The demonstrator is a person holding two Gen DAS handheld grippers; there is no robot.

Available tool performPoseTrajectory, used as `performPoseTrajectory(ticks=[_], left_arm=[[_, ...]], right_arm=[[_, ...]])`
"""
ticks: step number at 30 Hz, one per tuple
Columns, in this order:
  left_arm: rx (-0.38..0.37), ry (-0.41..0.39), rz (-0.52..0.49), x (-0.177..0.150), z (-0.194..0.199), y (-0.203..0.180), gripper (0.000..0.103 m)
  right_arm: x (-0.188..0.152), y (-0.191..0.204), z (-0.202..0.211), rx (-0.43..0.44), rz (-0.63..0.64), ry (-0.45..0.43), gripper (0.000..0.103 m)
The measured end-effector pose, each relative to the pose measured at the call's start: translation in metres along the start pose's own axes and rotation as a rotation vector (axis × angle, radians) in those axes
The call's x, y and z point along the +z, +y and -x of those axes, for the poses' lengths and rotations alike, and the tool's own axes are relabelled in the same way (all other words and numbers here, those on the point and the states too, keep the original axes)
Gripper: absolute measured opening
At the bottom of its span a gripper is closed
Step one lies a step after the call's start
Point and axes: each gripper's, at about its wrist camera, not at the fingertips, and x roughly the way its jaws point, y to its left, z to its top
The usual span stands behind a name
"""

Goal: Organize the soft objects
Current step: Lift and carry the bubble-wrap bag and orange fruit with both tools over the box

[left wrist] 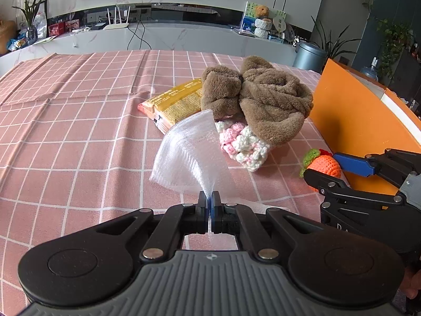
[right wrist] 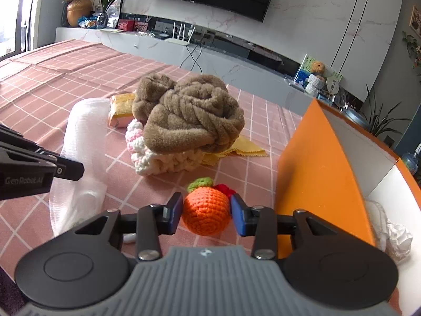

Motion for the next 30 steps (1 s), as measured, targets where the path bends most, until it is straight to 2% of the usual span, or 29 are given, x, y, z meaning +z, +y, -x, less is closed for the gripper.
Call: performPoseTrajectory(ticks=[10, 20, 30], left_arm=[[-0.012, -0.089, -0.033, 0.008, 0.037, -0.021, 0.001], [-0.042, -0.182, -0.085, 0.017, 0.077, -0.052, 0.001], [-0.154, -0.254, -0.174, 0.042, 0.092, -0.098, 0.001]], right_arm=[[0.001, -0.007, 0.048, 0.053, -0.018, -0.086, 0.039], [0.0, -0.031, 0.1, 0.056, -0.079, -0.191, 0.039], [-0.001, -0.081, 0.14, -0.004, -0.117, -0.26, 0.039]])
